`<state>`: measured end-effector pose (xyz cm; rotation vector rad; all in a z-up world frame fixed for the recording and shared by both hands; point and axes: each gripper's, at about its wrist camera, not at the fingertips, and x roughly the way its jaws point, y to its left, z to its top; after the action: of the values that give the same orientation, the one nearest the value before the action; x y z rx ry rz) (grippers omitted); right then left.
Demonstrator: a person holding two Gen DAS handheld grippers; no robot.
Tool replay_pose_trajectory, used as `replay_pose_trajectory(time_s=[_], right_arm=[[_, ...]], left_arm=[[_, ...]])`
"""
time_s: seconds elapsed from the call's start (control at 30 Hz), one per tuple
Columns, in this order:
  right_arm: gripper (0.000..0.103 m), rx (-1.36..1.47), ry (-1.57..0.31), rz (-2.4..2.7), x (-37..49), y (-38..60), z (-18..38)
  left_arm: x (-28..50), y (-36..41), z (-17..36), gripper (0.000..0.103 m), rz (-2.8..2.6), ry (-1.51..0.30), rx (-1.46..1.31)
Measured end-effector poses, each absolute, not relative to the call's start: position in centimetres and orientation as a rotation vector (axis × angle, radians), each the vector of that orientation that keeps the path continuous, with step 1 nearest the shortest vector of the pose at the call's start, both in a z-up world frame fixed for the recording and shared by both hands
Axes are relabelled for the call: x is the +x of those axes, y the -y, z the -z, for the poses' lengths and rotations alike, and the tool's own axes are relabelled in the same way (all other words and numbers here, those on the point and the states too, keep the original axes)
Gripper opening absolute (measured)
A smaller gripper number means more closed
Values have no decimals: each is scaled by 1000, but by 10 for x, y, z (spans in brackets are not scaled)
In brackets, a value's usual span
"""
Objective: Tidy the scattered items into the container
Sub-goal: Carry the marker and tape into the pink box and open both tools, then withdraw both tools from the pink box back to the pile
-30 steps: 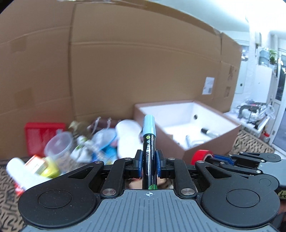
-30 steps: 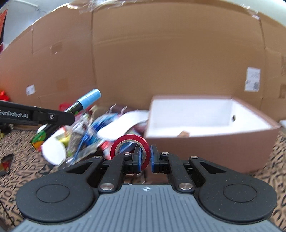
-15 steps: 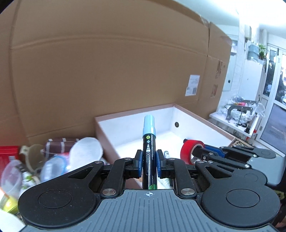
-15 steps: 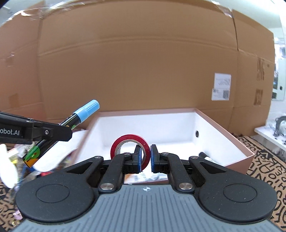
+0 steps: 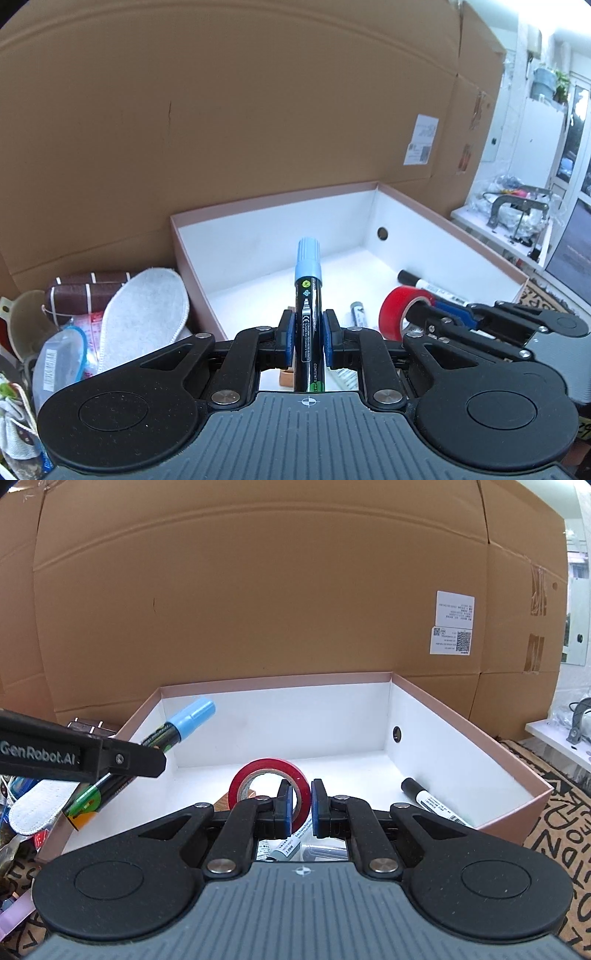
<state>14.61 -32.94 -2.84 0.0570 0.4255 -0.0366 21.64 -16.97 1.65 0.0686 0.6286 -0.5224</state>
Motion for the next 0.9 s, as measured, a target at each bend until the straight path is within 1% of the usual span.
replay_pose_trajectory(time_s=[0.07,0.1,0.13,0.17,0.2,0.23,0.27,0.37,0.47,0.67,0.8,0.9], right_arm=[[13,46,-430,38,147,328,28],[19,35,-434,37,147,327,28],[38,22,-437,33,147,326,29],[49,11,-431,37,146,325,28],[66,0,-414,48,143,324,28],[68,-12,-394,55,139,324,27],[68,-19,-380,58,136,324,25],[68,-18,-365,71,128,326,19],[69,-16,-359,84,122,326,17],[77,-7,-363,89,112,322,19],[83,-19,-361,84,107,315,19],[88,-22,-365,84,104,310,19]], left_arm=[[218,169,-15,13,516,-630,70],[217,170,-15,25,512,-623,78],[215,170,-15,48,509,-610,86],[213,169,-15,70,500,-599,89],[210,167,-17,85,510,-581,80],[206,166,-19,96,521,-559,69],[202,165,-22,98,510,-547,66],[193,164,-28,98,503,-502,93],[188,160,-29,98,497,-499,88],[181,148,-31,98,481,-506,56],[173,138,-33,102,469,-503,50],[164,126,-34,103,451,-506,47]])
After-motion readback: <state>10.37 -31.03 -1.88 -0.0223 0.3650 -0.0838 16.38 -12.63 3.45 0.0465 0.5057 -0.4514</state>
